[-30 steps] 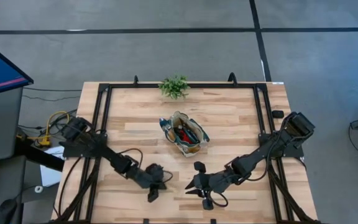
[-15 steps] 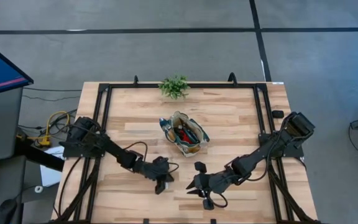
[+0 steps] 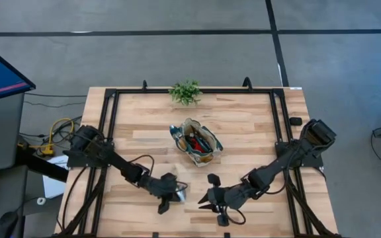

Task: Pick & Place Garden tools in Gardening bag
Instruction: Adjust the gardening bag

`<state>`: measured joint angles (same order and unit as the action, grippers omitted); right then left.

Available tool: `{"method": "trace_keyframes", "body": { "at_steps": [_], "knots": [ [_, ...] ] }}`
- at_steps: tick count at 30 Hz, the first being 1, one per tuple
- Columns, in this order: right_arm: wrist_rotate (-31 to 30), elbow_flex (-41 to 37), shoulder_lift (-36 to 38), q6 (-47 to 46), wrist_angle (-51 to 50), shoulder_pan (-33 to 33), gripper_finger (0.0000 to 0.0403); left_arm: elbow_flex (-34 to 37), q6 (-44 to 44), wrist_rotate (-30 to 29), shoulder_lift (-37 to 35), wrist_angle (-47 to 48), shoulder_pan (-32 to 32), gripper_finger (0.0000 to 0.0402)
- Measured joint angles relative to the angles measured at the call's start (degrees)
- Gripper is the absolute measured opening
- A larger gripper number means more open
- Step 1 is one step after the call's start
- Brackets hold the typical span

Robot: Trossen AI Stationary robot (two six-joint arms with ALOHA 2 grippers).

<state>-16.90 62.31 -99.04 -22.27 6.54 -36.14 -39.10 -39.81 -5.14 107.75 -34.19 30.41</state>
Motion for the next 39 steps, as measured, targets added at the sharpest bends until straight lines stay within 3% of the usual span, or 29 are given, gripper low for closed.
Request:
{"method": "trace_keyframes", "body": {
  "at_steps": [10,16,22,32,35,39],
  "knots": [
    [-7.2,1.7,0.1,-3.3,-3.6,-2.6,0.007,-0.1,14.0,-3.6,-13.9,3.7,2.6,0.0004],
    [-12.7,1.7,0.1,-6.7,-3.6,-5.1,0.007,-0.1,13.5,-10.1,-21.6,16.6,4.5,0.0004],
    [-20.5,1.7,0.1,-7.4,-3.6,-7.9,0.007,-0.1,5.3,-17.1,-23.4,28.5,5.7,0.0004],
    [-30.9,1.7,1.0,-8.3,-5.4,-11.7,0.007,0.0,3.7,-20.1,-22.6,30.4,5.7,0.0004],
    [-32.7,1.7,2.1,-12.4,-12.0,-12.3,0.0061,0.0,3.8,-22.0,-22.8,30.3,5.6,0.0004],
    [-32.9,1.7,3.2,-25.0,-28.0,-12.0,0.0029,0.0,3.9,-28.8,-22.8,30.3,5.3,0.0004]
  ]
}}
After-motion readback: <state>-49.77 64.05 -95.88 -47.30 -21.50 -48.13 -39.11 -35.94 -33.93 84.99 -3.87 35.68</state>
